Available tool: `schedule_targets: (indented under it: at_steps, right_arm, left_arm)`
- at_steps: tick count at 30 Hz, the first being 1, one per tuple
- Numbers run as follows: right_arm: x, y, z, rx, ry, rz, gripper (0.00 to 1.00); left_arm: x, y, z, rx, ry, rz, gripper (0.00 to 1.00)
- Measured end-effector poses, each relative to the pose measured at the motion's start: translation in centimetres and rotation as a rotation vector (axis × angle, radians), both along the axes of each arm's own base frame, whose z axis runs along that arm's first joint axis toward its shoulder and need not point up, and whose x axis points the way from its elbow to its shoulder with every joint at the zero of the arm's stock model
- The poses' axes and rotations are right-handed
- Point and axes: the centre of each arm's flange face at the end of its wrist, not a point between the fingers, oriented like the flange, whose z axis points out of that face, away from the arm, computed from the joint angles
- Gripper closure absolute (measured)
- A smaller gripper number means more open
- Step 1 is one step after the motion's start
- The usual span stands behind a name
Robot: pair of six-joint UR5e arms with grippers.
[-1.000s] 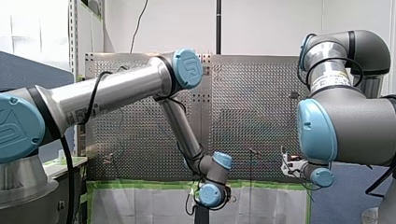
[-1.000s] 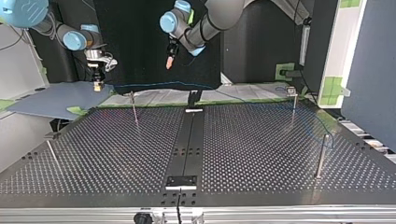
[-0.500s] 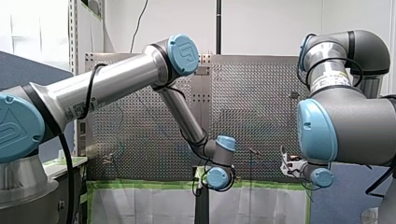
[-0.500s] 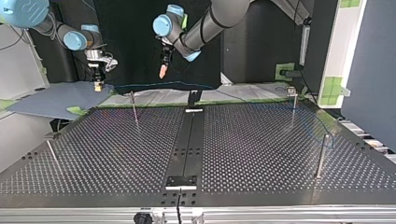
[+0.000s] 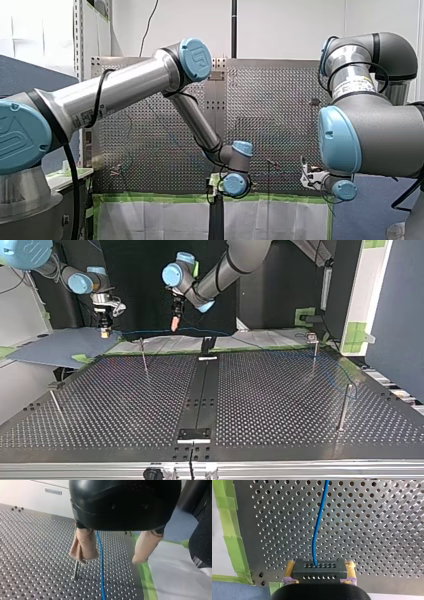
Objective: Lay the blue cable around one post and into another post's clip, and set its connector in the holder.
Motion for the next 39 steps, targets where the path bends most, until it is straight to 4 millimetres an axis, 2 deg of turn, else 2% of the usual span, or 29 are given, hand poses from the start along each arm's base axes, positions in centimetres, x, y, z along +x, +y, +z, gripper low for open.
schedule_targets:
  at_steps: [11, 18, 27, 39]
  right_arm:
    - [-0.1, 0.0, 0.0, 0.001, 0.0, 0.0, 1.0]
    - [-0.3, -0.1, 0.0, 0.0, -0.001, -0.002, 1.0]
    - [-0.7, -0.2, 0.1, -0.003, -0.008, -0.006, 1.0]
    - [-1.6, -0.8, 0.4, -0.023, -0.032, -0.023, 1.0]
  left_arm:
    - [2.4, -0.2, 1.0, -0.018, -0.016, 0.024, 0.0]
    - [3.2, -0.6, -0.2, -0.001, 0.001, 0.031, 0.0]
    - [4.9, -1.5, 1.0, -0.047, -0.034, 0.053, 0.0]
    - [5.7, -1.2, 1.2, -0.057, -0.038, 0.067, 0.0]
